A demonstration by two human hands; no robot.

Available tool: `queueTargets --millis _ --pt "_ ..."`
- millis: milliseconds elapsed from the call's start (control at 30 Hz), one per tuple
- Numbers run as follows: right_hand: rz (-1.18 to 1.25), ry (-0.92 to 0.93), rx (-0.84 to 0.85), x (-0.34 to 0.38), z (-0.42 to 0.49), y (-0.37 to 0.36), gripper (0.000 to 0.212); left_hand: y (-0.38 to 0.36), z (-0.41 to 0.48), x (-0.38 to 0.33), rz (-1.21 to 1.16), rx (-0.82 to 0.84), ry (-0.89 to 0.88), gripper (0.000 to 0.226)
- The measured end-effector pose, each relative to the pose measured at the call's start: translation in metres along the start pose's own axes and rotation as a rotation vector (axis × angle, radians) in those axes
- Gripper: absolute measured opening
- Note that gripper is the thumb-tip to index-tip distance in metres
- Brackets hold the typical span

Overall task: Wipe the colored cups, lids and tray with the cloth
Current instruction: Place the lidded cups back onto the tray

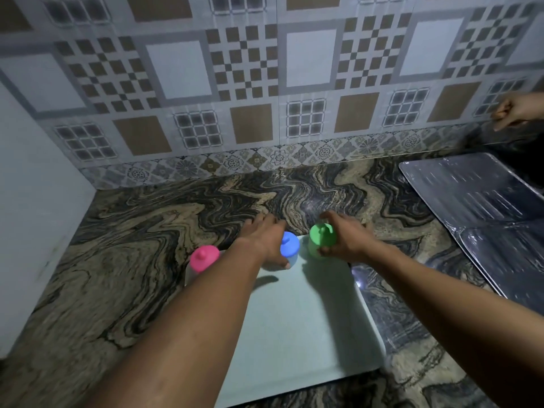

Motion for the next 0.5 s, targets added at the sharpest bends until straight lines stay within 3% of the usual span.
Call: queueTargets --millis 267,500 --pt "0.035 0.202 -0.362 0.020 -0.045 0.021 0.050 0.017 -0.041 0.005 -0.066 -0.220 0.012 0.088" --pt "0.040 0.390 -0.301 0.039 -0.096 0.000 0.048 0.007 -0.112 -0.014 -0.021 -0.358 0.117 0.073"
Point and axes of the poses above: each hand's wrist, its own z-axis towards the middle knuckle, its own y-axis out of the back of the hand, x = y × z, the point moved 4 cm from there along z, towards the middle knuckle, and after that the axes turned 14 degrees about -y, right-handed, at the moved point
